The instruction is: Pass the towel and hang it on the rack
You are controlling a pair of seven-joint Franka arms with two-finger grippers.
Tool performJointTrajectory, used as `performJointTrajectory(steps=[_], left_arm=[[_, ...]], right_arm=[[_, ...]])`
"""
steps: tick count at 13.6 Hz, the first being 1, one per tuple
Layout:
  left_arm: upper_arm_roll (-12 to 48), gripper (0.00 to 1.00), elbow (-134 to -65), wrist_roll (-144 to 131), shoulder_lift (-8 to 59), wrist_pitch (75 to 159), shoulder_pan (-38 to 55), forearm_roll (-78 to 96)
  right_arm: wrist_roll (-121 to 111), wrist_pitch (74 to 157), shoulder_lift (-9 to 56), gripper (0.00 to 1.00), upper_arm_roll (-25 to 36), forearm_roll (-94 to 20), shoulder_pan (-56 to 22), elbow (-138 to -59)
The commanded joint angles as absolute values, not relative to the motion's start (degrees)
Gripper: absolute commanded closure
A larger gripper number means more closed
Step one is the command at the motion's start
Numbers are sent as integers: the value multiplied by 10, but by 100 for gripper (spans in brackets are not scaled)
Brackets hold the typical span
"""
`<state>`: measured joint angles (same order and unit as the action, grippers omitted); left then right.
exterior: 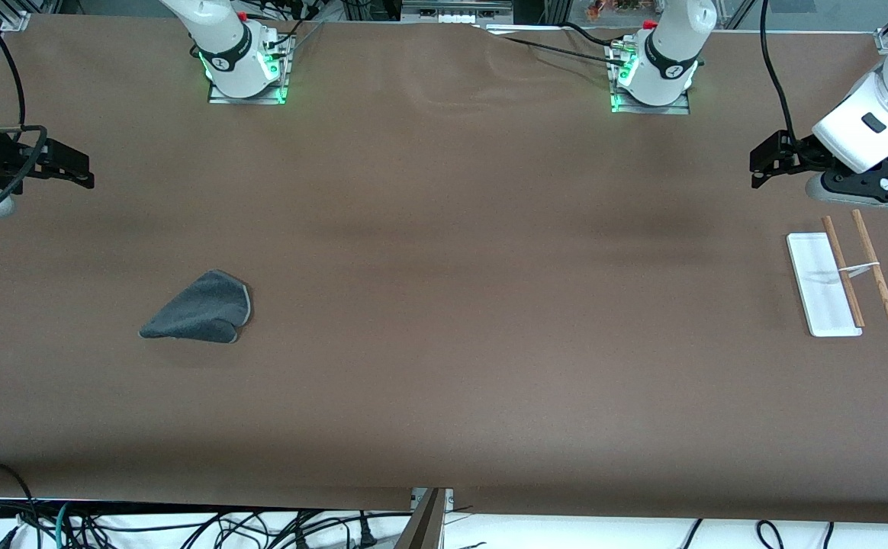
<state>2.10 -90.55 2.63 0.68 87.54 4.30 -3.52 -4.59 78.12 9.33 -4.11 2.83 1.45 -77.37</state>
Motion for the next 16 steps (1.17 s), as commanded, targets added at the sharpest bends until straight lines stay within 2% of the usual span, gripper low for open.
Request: performJointTrajectory(steps=[1,10,16], left_arm=[[19,0,-889,23,14,864,42,-27],[20,0,-889,23,14,864,42,-27],[20,0,-889,22,14,864,42,-27]], right_arm=[[-45,785,87,0,-46,20,19,-780],[-45,792,87,0,-46,22,19,-779],[-45,839,111,0,-47,22,-4,-780]])
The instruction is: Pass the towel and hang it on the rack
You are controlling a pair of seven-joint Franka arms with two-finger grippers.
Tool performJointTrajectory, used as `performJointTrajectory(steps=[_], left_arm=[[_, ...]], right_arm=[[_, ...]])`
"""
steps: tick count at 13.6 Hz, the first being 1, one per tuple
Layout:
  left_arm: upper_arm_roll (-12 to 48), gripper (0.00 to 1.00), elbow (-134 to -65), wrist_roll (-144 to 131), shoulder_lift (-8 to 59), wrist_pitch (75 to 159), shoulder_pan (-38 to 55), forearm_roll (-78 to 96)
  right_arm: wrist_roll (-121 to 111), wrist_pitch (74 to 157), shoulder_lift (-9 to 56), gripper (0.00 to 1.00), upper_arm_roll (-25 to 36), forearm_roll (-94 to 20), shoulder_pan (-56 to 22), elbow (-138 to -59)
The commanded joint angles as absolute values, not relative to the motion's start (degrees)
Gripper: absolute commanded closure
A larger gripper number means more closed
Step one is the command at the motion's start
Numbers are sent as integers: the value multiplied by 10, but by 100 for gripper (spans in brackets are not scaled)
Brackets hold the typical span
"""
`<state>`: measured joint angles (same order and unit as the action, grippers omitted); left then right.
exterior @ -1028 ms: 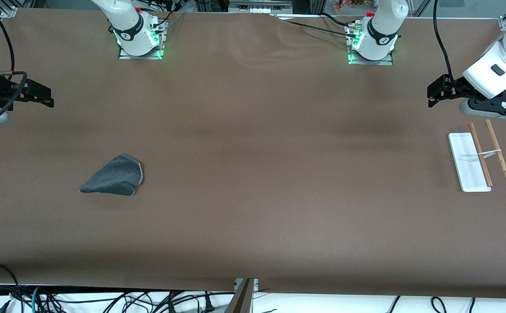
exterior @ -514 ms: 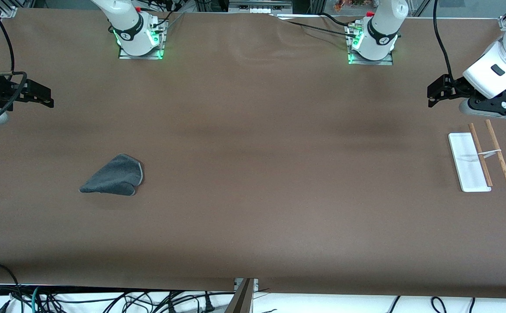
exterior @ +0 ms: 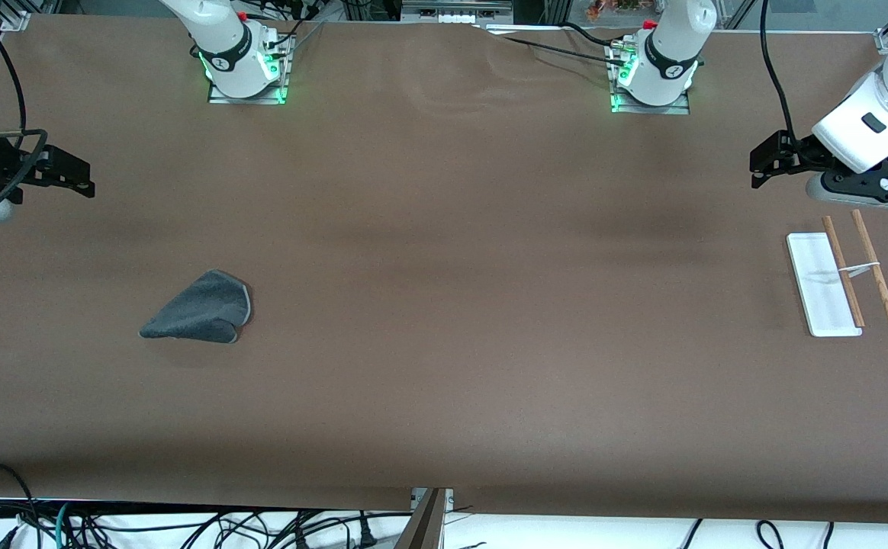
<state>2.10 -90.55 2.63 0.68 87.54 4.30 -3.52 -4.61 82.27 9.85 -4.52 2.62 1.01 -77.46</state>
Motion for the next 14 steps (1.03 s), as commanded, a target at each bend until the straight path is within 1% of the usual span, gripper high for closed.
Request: performJointTrajectory(steps=[1,3,5,8,11,14], left_arm=[[20,0,-889,22,14,864,42,-27],[20,0,-889,23,14,864,42,-27],[20,0,-889,22,14,864,42,-27],[20,0,-889,23,14,864,42,-27],[20,0,-889,23,14,864,42,-27],[20,0,-889,23,14,864,42,-27]], right_arm=[[-43,841,131,0,-47,23,-12,-780],[-41,860,144,0,-47,21,-24,-780],[-43,883,178,0,-47,23,-43,-780],[-37,946,229,0,-47,19,-61,-780],[-34,1032,294,0,-47,11,-76,-783],[-34,1074,339,0,-46,13,-92,-784]])
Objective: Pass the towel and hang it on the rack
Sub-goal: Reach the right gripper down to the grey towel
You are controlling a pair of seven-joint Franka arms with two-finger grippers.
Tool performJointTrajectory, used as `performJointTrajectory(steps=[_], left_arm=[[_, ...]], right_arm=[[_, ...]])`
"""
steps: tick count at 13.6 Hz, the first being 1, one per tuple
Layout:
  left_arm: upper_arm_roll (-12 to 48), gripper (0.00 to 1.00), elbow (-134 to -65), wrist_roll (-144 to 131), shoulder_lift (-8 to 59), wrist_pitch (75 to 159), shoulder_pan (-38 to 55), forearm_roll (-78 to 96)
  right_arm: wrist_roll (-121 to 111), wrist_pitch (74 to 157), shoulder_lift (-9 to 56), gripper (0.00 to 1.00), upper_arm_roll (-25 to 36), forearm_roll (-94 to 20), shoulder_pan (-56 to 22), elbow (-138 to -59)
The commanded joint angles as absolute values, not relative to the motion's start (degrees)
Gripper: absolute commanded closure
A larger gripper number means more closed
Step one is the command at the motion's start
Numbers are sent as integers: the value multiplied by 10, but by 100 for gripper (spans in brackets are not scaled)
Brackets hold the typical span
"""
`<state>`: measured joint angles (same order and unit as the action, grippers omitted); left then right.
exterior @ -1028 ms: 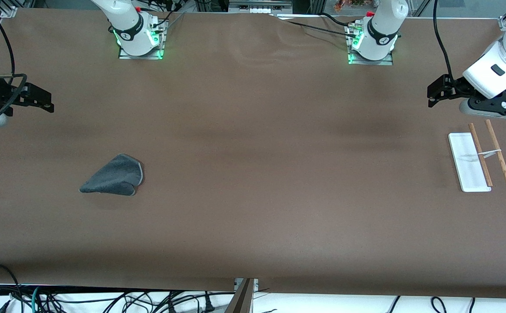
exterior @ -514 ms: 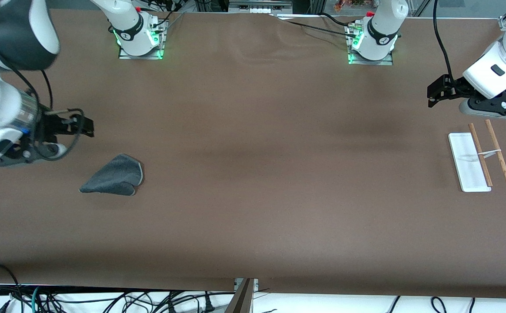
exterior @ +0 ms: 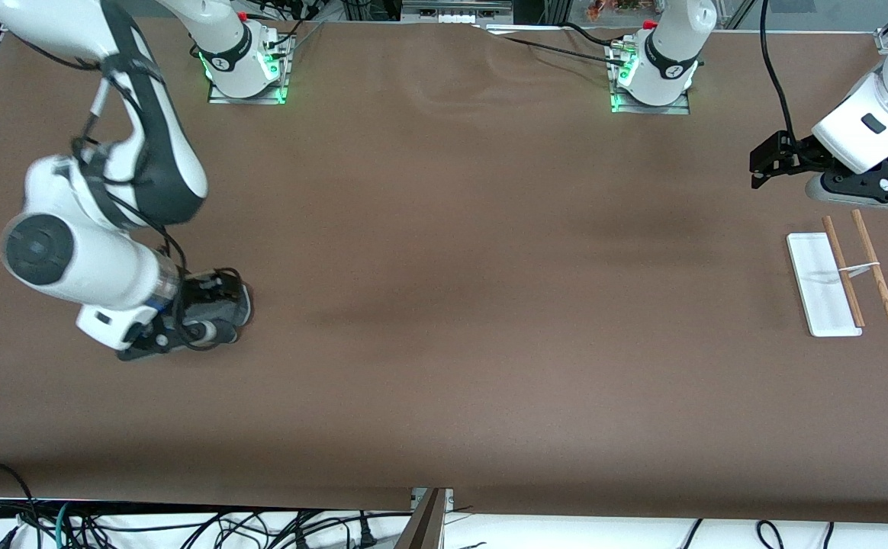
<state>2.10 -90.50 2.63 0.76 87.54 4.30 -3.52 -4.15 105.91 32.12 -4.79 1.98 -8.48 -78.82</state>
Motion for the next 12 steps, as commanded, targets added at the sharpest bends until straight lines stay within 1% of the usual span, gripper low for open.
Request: performJointTrajectory(steps=[1,4,8,11,12], left_arm=[[20,0,-889,23,14,864,42,-27],[20,0,-889,23,13,864,42,-27],[20,0,-889,22,14,864,42,-27],[20,0,-889,22,14,864,42,-27],[20,0,-889,22,14,864,42,-27]], right_arm=[[-35,1078,353,0,-45,15,-92,-785],[-35,1078,383,0,-41,18,-89,-786],[-34,1088,396,0,-40,19,-87,-796],[-21,1173,374,0,-40,20,-87,-894],[-21,1186,370,0,-40,20,-86,-915]])
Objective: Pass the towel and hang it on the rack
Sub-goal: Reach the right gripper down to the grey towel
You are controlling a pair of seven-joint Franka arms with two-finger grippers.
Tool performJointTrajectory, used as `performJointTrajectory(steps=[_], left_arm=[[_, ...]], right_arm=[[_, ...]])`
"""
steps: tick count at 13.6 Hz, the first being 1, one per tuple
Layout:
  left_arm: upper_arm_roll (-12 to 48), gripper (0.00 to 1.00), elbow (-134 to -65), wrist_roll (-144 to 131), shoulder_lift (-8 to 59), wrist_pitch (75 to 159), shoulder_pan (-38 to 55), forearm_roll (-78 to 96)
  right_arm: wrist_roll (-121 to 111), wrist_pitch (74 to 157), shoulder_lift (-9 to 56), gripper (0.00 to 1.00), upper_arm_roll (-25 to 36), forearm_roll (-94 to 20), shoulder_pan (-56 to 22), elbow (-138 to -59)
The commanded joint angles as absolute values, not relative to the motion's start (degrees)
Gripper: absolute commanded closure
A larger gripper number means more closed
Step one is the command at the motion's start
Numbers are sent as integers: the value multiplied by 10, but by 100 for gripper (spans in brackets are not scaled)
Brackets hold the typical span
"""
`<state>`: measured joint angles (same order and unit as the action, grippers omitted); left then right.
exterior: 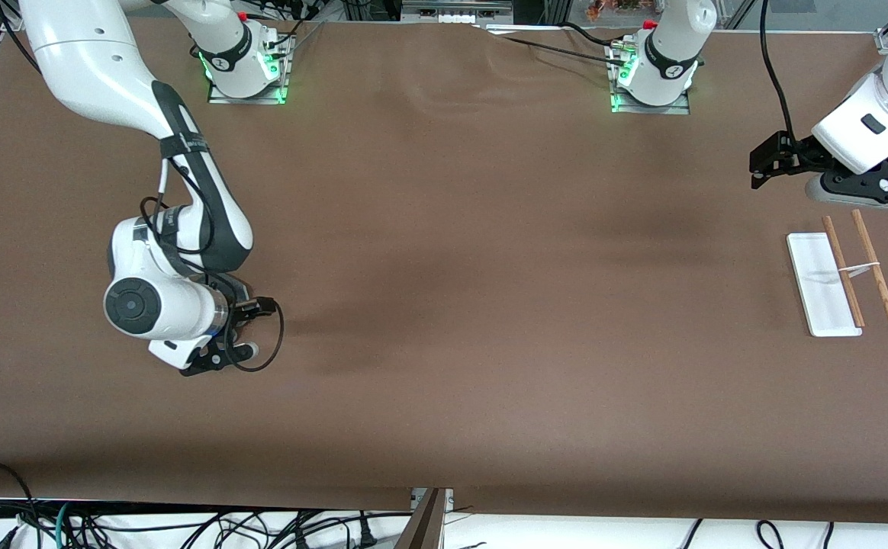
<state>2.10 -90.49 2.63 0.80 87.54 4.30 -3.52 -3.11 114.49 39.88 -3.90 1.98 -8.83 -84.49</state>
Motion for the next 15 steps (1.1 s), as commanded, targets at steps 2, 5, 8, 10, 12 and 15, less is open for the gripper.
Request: performJointTrajectory(steps=[2,5,8,10,12,15], left_arm=[[20,0,-889,22,14,864,42,-27],[20,0,-889,21,14,864,42,-27],[20,0,-889,21,13,864,42,-27],[21,0,-889,21,14,863,43,-27],[21,0,-889,20,14,864,45,-27],[21,0,-889,21,14,864,44,-27]], right_arm=[[-21,1186,366,0,-32,20,-87,-939],[-23,1183,352,0,-24,23,-84,-970],[-28,1182,342,0,-18,24,-82,-997],[-29,1189,343,0,-14,24,-81,-1011],[-29,1202,344,0,-14,24,-81,-1022],[-29,1236,346,0,-11,38,-81,-1041]])
